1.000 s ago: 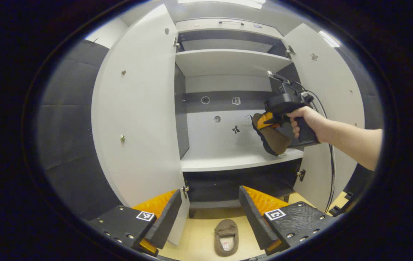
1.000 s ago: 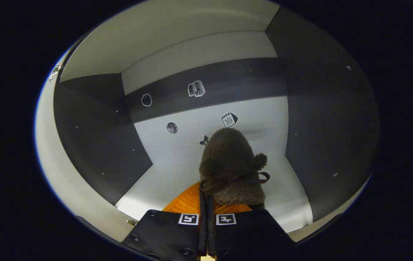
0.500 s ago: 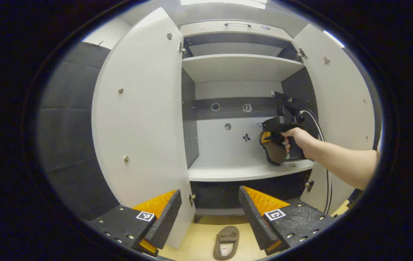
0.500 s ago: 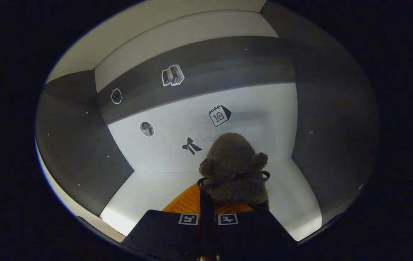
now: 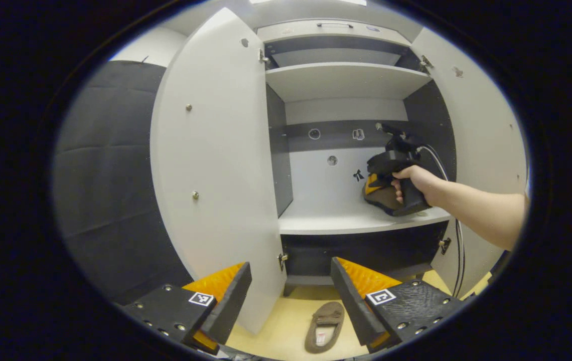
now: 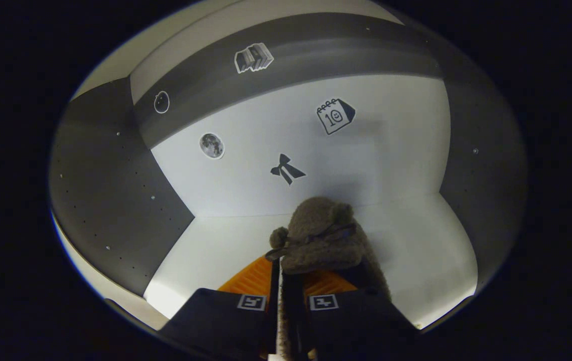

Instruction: Grab one shoe with the right hand and put it into the shoe cabinet, grab the other shoe with the left hand and put it into the shoe cabinet; then close the right door with the right hand and the left door with the left hand.

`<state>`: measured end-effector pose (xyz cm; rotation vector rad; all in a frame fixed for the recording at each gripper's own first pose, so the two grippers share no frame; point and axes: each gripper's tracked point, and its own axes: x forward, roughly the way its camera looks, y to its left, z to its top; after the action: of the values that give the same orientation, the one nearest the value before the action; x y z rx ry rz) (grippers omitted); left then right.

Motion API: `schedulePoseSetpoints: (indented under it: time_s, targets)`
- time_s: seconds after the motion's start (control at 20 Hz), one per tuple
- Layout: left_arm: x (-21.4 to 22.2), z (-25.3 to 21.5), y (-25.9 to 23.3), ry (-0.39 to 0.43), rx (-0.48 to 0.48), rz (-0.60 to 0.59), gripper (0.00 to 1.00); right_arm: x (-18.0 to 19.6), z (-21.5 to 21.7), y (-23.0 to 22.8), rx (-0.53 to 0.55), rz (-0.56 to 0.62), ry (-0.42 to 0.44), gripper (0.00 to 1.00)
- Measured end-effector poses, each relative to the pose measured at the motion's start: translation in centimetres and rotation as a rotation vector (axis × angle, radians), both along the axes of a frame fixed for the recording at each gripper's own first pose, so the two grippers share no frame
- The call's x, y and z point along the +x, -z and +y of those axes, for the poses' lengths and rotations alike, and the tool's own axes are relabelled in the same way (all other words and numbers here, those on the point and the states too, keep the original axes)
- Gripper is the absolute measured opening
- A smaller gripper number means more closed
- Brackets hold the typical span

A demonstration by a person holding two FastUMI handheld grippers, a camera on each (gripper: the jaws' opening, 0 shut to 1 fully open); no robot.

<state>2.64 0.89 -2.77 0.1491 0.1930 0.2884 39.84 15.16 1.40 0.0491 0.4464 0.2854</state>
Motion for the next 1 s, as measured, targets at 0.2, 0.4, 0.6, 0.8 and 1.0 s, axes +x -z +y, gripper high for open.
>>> schedulePoseSetpoints:
  time_s: [0.2, 0.4, 0.6, 0.8, 1.0]
  targets:
    - [-1.0, 0.3, 0.5, -0.043, 0.001, 0.02, 0.93, -1.6, 2.3, -1.3, 0.11, 0.03, -0.056, 0.63]
    - [-1.9, 0.5, 0.8, -0.067, 0.002, 0.03, 0.93, -4.3, 3.0, -1.3, 0.113, 0.08, -0.083, 0.92]
    - [-1.9, 0.2, 0.9, -0.023, 0.006, 0.031, 1.0, -5.8, 2.2, -1.5, 0.07, 0.079, -0.072, 0.98]
    - [-0.9, 0.5, 1.4, 0.065, -0.013, 0.027, 1.0, -8.3, 0.8, -1.6, 0.011, 0.088, -0.048, 0.92]
    - [-0.1, 1.1, 1.9, 0.165, -0.018, 0.017, 1.0, -10.2, -0.6, -1.8, -0.044, 0.093, 0.008, 0.98]
